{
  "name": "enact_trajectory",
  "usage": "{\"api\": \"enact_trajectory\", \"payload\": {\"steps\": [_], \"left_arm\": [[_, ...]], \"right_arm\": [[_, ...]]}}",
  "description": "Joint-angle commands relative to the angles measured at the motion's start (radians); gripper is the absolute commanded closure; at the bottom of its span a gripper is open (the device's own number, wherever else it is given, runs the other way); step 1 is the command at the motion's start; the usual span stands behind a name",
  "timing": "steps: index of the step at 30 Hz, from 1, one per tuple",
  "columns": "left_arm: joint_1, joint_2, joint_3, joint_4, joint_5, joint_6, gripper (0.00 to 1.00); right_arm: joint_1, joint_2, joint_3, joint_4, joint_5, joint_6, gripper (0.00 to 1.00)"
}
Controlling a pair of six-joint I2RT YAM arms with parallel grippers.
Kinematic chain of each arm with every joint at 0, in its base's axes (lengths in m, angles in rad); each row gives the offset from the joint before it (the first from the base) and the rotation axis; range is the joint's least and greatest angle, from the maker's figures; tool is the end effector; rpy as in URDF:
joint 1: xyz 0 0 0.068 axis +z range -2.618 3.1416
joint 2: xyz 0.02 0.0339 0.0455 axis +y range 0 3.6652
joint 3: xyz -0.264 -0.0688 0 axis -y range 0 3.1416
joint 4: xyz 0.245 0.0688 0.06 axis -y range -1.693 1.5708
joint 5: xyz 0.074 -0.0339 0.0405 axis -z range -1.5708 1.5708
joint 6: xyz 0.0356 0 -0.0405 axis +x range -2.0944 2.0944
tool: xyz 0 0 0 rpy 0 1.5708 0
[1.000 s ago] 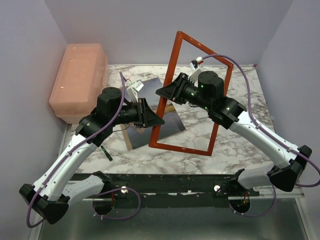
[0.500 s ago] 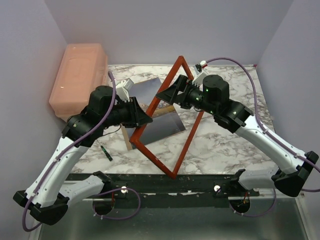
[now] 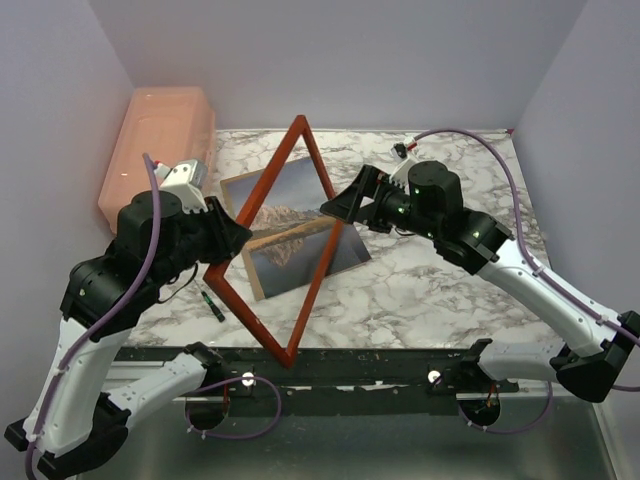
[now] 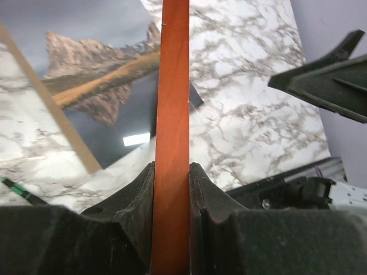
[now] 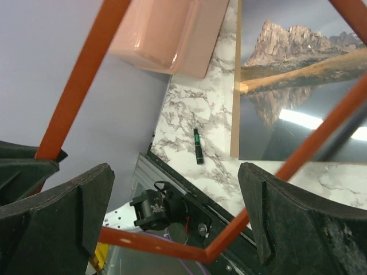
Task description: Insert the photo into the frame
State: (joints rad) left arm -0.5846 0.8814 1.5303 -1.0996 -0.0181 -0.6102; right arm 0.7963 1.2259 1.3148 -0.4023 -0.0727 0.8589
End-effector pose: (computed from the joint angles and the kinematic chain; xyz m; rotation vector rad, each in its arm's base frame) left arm 0.0918 -0.0600 0.4653 -0.0388 2.1006 -0.7252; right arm 0.1895 0.1974 0.4097 0.0101 2.0685 1.1580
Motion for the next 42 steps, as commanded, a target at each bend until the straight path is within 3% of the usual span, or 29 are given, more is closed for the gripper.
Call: {"api": "enact_trajectory", "payload": {"steps": [1,15,25,32,36,42], "left_arm": [[-0.001,-0.061,0.021,0.032,-0.169,0.034,1.0],[-0.062,-0.041,-0.082,0.1,-0.271,0.102,1.0],[-0.342,0.033,-0.131,0.17,-0.566,0.143,1.0],[-0.447,0.152,-0.095,0.171,-0.619,0.173,1.0],[-0.485,0.212,-0.07,0.182,-0.613,0.179,0.94],[-0.513,0.273,-0.033,0.182,-0.592,0.185,0.75]], "right_arm": [[-0.008,-0.037,-0.023,-0.018,-0.026,0.019,0.0],[-0.008,-0.024,-0.055,0.043,-0.076,0.065,0.0],[-0.007,-0.032,-0.094,0.066,-0.059,0.097,0.0],[-0.008,-0.096,-0.142,0.08,-0.005,0.118,0.0],[-0.008,-0.105,-0.139,0.066,0.015,0.121,0.0],[-0.008,-0.095,-0.099,0.021,0.05,0.105,0.0]]}}
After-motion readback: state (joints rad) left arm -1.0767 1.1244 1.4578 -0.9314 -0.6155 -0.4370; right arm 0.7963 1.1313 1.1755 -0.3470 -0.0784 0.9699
